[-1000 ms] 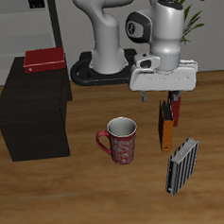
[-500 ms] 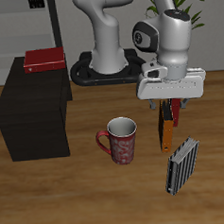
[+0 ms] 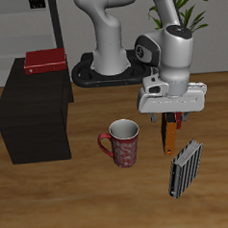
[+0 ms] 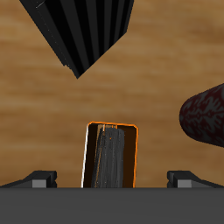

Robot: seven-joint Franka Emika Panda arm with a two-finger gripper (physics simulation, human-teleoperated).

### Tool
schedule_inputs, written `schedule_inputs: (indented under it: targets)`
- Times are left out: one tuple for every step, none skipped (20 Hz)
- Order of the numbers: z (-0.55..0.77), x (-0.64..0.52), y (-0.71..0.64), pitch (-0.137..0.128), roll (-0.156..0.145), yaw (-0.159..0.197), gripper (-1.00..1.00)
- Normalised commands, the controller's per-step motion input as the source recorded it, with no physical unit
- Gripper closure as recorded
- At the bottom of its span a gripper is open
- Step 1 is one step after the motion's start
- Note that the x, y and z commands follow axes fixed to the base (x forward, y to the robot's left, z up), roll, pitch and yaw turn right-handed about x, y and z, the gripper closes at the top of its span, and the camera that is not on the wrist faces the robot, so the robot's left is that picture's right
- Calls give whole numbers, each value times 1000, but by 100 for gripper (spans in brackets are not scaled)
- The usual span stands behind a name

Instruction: Place the right red book flat on top of the shelf and place the orange book flat on top of the shelf

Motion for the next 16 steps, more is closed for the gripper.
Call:
schedule_inputs:
  targets:
    - [-248,7,-49,37,-1,47,-100]
    - [-231,-3,-7,-21,-9,100,-100]
    - [-197,32,54,11,-3,9,-100]
    - [-225,-7,109,9,76,20,-100]
    - [-125,-83,-90,27,-30,-2,-100]
    - [-533,50,91,75,38,36,-100]
    - [-367,19,-49,106,20,44,-100]
    - [-204,-41,-64,15,-37,15,100]
    - [-35,-55,-26,2,16,17,100]
    - [-113,20,-63,41,-3,-6,100]
    - [-27,-17,-78,50,-6,-58,100]
    - [32,-50,11,14,17,4,100]
    - [267,-141,-14,-56,-30,54,100]
    - [189,-117,-18,-12,5,-16,100]
    - [313,-201,47,-35,47,30,100]
    - [489,-244,-92,-76,-39,40,100]
